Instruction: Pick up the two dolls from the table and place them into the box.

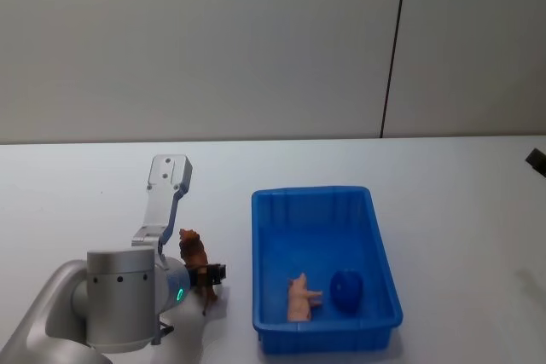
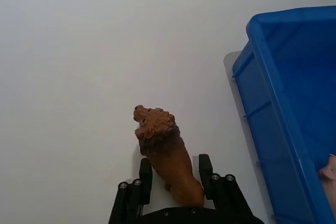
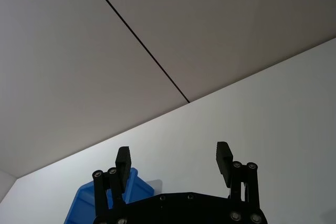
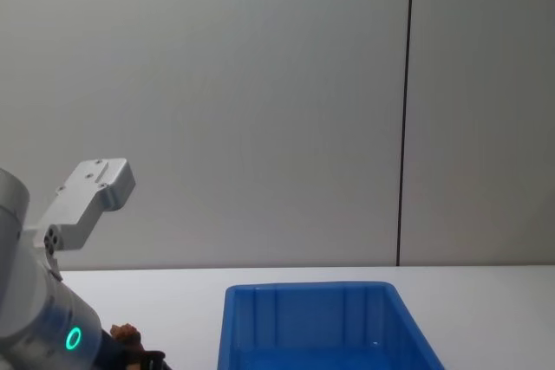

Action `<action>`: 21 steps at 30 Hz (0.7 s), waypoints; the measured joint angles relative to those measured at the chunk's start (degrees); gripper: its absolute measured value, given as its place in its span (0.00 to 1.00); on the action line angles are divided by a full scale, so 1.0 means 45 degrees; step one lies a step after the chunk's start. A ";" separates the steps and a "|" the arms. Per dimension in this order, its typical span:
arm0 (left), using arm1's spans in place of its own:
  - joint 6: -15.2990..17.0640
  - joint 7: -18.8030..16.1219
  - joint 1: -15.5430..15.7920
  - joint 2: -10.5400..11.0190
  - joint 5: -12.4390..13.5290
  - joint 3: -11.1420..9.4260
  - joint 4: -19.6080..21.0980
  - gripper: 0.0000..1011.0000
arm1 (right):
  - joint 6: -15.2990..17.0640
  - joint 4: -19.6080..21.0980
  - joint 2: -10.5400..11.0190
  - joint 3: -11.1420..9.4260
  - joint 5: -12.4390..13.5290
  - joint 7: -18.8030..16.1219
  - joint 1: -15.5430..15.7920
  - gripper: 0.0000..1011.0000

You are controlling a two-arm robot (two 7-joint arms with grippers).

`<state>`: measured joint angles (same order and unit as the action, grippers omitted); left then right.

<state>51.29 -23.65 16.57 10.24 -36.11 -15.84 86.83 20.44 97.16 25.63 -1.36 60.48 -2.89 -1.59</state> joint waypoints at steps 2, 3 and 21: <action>0.0003 -0.0005 0.0002 -0.0008 0.0004 0.0000 -0.0012 0.54 | 0.0000 0.0000 0.0000 0.0000 0.0000 0.0000 0.0000 0.99; 0.0006 -0.0007 0.0004 -0.0012 0.0006 0.0000 -0.0017 0.50 | 0.0000 0.0000 0.0000 0.0000 0.0000 0.0000 0.0001 0.99; -0.0149 0.0571 -0.0010 0.0118 0.0275 0.0043 0.0158 0.36 | 0.0001 0.0000 0.0000 0.0000 0.0000 0.0000 0.0000 0.99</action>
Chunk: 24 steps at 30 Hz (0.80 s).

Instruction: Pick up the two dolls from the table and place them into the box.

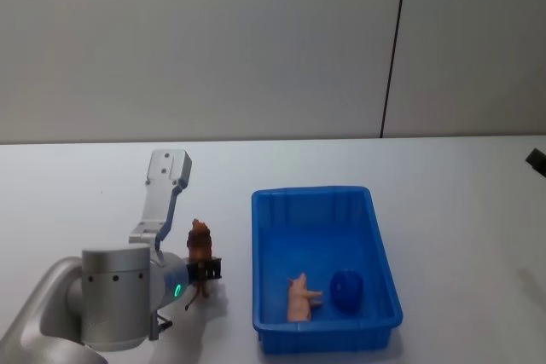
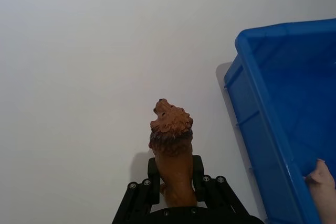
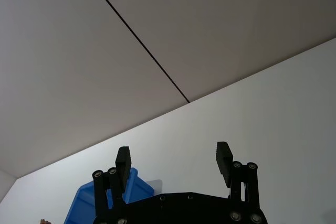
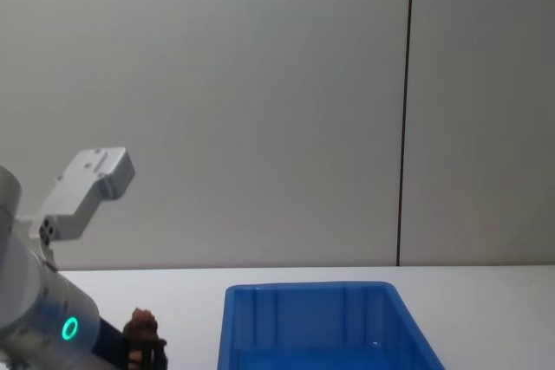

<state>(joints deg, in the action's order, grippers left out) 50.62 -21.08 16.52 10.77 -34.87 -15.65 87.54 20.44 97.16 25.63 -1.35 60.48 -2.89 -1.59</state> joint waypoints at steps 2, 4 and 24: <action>-0.0124 0.0220 -0.0027 0.0083 0.0093 0.0032 0.0148 0.36 | -0.0001 0.0000 0.0000 -0.0001 0.0000 0.0000 0.0000 0.99; -0.0267 0.0432 -0.0056 0.0162 0.0176 0.0071 0.0305 0.36 | -0.0001 0.0000 0.0000 0.0000 0.0000 0.0001 0.0000 0.99; -0.0872 0.3274 0.0311 0.0952 0.1048 0.0368 0.1825 0.36 | -0.0001 0.0000 0.0000 0.0000 0.0000 0.0000 0.0000 0.99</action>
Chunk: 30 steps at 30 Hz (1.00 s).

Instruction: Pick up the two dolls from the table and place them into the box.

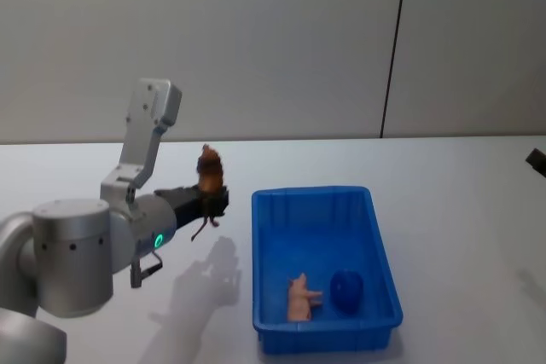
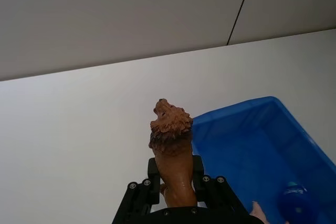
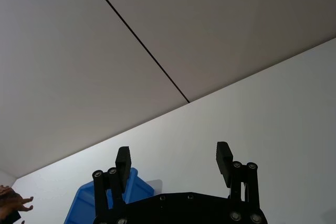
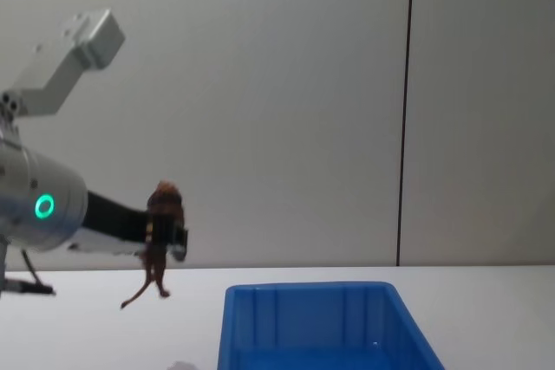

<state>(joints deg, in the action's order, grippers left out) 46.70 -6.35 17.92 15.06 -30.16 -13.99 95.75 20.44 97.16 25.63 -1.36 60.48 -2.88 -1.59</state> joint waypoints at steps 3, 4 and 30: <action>0.0071 0.0740 0.0175 0.0095 0.0052 0.0014 0.0140 0.35 | -0.0001 0.0000 0.0000 0.0000 0.0000 0.0000 0.0000 0.99; 0.0097 0.0876 0.0206 0.0110 0.0054 0.0015 0.0156 0.35 | 0.0000 0.0000 0.0000 0.0000 0.0000 0.0000 0.0000 0.99; 0.1380 0.5638 0.1878 -0.0385 -0.0198 -0.0694 -0.1543 0.35 | 0.0000 0.0000 0.0000 0.0000 0.0000 0.0000 0.0000 0.99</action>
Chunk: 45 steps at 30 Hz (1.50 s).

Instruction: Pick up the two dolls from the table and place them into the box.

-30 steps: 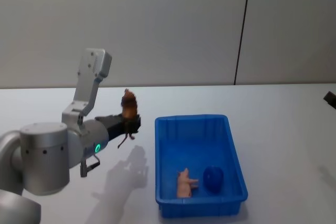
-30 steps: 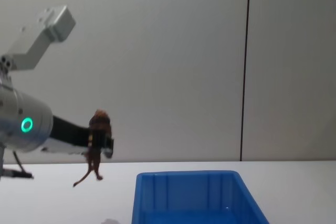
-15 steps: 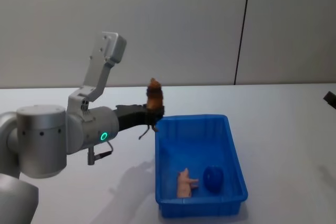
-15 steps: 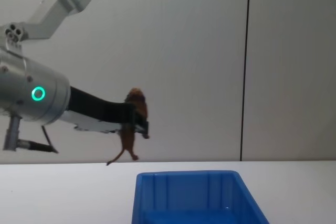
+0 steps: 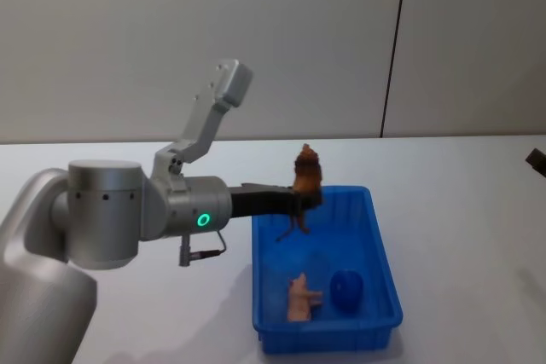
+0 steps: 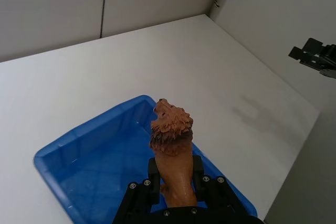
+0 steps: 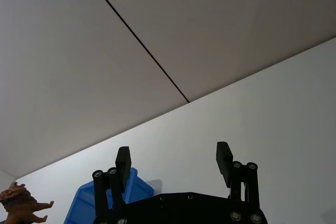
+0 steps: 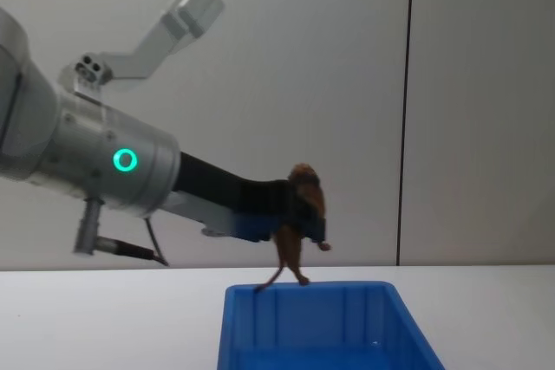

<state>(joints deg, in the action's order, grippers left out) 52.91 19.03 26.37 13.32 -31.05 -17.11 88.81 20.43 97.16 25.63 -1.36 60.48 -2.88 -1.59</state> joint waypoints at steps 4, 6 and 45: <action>0.0058 0.0430 0.0272 -0.0184 0.0004 -0.0164 -0.0494 0.36 | 0.0001 0.0000 0.0000 0.0000 0.0000 0.0000 0.0000 0.99; 0.0071 0.0548 0.0341 -0.0231 0.0005 -0.0206 -0.0621 0.36 | 0.0000 0.0000 0.0000 0.0000 0.0001 0.0000 0.0000 0.99; -0.2022 -0.0396 0.0067 -0.0043 0.0234 -0.0197 0.0288 0.99 | 0.0000 0.0000 0.0001 0.0000 0.0000 0.0000 0.0000 0.99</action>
<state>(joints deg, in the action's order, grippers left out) 43.81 17.24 26.68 13.13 -30.00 -18.00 90.10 20.44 97.16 25.64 -1.36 60.48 -2.88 -1.59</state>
